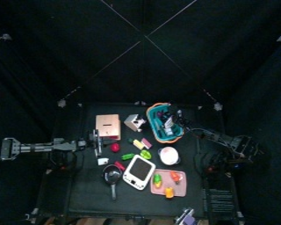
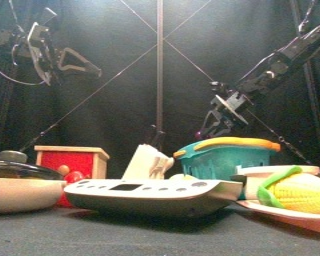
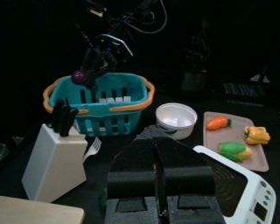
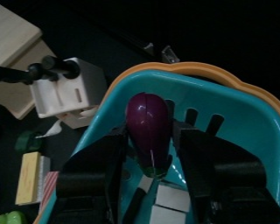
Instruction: Place eggplant in basket
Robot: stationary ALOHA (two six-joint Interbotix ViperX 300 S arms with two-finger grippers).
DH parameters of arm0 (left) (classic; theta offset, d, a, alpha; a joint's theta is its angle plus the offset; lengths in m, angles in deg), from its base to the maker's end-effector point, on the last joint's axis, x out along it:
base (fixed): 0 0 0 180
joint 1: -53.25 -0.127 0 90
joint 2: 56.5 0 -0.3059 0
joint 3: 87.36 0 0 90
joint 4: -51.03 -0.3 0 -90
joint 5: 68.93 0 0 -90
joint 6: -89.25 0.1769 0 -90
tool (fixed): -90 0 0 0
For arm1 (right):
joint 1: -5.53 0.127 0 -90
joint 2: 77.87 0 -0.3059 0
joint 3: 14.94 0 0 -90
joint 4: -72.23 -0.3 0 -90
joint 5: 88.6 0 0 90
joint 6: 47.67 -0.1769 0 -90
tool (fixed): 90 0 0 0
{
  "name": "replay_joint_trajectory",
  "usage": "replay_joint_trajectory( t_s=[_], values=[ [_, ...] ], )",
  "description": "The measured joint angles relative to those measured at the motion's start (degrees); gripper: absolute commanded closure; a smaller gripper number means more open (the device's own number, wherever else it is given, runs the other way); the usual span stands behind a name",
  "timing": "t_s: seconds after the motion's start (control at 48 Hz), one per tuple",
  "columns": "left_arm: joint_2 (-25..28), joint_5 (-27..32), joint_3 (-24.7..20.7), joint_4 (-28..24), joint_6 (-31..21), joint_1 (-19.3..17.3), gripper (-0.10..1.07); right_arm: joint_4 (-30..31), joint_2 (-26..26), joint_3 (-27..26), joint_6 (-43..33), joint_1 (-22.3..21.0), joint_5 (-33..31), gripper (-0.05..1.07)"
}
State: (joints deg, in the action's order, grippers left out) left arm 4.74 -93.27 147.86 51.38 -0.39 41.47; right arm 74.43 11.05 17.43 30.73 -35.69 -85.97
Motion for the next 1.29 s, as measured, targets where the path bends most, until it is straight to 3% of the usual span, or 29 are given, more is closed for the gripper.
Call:
replay_joint_trajectory(
  t_s=[0.146,0.438,1.292],
  values=[
    [-0.4,-0.1,0.0,-0.3,0.0,0.0,0.96,-0.2,2.5,-0.5,0.0,-1.5,0.2,0.27],
    [-0.4,-0.1,0.3,-0.4,0.0,0.0,0.96,-0.8,4.1,-0.6,0.0,-2.3,0.2,0.0],
    [-0.4,-0.1,0.9,-0.4,0.0,0.0,0.96,0.0,2.5,-1.0,0.1,-0.1,-1.9,-0.01]
  ],
)
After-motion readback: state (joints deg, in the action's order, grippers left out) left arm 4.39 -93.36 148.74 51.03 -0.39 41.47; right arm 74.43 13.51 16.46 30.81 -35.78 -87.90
